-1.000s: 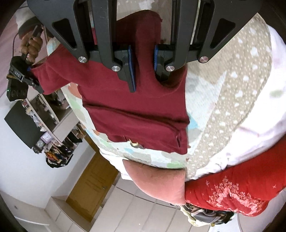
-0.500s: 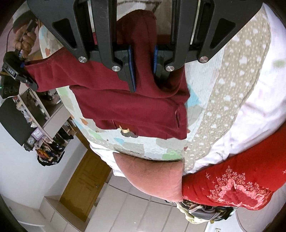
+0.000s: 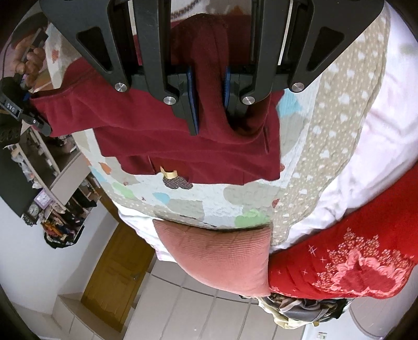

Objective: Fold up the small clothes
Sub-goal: 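Fold the held hem end up toward the collar with the left gripper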

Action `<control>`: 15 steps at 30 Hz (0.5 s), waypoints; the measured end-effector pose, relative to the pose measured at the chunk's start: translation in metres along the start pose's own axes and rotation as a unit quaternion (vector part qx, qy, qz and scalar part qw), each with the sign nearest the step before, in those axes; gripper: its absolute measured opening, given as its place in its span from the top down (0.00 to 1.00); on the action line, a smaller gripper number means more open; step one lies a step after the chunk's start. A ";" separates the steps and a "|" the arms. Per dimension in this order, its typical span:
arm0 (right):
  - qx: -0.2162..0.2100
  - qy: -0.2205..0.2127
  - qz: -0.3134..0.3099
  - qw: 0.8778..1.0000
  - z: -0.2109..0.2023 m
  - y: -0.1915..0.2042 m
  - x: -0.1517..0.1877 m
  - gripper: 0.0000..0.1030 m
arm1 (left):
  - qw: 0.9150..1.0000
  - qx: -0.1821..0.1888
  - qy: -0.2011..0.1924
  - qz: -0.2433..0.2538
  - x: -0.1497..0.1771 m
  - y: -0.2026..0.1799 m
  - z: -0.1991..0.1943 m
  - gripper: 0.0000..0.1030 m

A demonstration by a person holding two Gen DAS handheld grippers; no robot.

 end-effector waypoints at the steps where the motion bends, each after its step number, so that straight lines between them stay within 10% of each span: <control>1: 0.005 0.001 0.001 1.000 0.005 -0.005 -0.003 0.85 | 1.000 -0.003 0.001 0.003 -0.002 0.000 0.005 0.85; 15: 0.023 0.014 0.105 0.994 0.071 -0.085 -0.031 0.85 | 0.998 -0.030 0.047 -0.008 -0.023 0.013 0.098 0.85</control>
Point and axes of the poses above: each gripper's, at about its wrist camera, not at the fingertips, and z roughly the way its jaws point, y to its left, x to its underside, the point moved 6 cm from there along z, roughly the way its jaws point, and after that the axes turned 6 degrees about -y, right-handed, at the moved point
